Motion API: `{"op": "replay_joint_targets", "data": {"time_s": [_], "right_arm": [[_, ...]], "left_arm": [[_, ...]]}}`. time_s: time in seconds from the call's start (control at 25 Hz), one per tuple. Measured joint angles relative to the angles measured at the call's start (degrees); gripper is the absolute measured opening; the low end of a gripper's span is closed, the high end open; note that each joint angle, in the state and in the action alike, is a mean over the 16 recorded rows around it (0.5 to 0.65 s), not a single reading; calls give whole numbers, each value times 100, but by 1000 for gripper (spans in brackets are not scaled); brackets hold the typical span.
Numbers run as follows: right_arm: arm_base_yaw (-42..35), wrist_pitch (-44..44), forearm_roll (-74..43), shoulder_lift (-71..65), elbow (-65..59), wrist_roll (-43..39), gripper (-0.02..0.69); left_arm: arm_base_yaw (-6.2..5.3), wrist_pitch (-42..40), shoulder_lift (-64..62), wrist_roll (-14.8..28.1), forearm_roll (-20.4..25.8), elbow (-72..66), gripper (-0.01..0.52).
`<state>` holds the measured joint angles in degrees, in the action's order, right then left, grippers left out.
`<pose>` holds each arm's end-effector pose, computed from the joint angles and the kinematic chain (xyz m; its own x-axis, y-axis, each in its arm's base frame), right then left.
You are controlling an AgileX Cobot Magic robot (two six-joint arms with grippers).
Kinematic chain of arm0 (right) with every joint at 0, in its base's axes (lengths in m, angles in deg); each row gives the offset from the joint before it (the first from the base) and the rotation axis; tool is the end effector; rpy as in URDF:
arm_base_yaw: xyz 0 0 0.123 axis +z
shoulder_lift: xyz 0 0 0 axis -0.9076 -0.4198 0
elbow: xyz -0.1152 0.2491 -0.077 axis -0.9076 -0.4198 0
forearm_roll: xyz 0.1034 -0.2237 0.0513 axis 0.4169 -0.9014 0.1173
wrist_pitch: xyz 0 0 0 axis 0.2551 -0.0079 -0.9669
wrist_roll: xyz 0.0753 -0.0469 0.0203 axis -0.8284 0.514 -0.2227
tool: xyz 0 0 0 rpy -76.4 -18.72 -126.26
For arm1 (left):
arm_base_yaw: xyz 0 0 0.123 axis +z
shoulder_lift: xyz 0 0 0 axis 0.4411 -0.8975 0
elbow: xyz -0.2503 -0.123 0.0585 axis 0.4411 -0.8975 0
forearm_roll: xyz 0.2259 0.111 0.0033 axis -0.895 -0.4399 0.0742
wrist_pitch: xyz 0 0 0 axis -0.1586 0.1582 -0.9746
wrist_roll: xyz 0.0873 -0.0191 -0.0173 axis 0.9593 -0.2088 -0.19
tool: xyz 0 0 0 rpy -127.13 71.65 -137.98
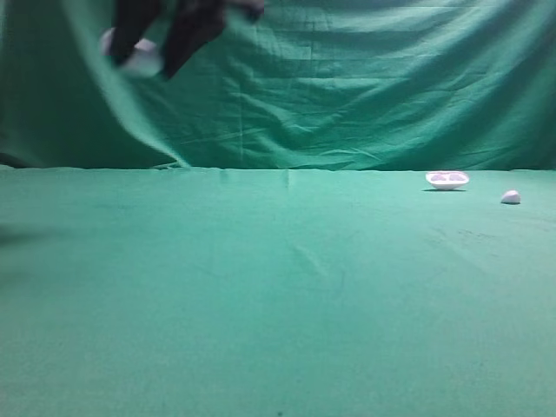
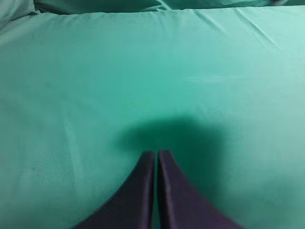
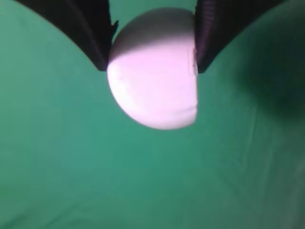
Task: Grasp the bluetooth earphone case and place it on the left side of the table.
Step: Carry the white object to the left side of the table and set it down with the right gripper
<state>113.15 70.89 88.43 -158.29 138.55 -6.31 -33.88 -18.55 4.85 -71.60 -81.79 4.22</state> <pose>0.3492 0.4040 0.1919 -0.3523 -0.6733 -0.6500 -0.8732 0.4865 -0.0306 0.0528 -0.0049 0.1766 -0.2599 0.0427 -0.9647 0.1128 0.9935 0.0135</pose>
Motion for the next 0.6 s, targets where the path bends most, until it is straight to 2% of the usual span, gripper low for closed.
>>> {"op": "replay_joint_targets", "data": {"time_s": [0.32,0.6], "right_arm": [[159,-278,-10,-610,411,69,329],[165,-256,-18,-678,428,81,455]], "left_arm": [[0,0,0,0,0,0,0],[0,0,0,0,0,0,0]]}}
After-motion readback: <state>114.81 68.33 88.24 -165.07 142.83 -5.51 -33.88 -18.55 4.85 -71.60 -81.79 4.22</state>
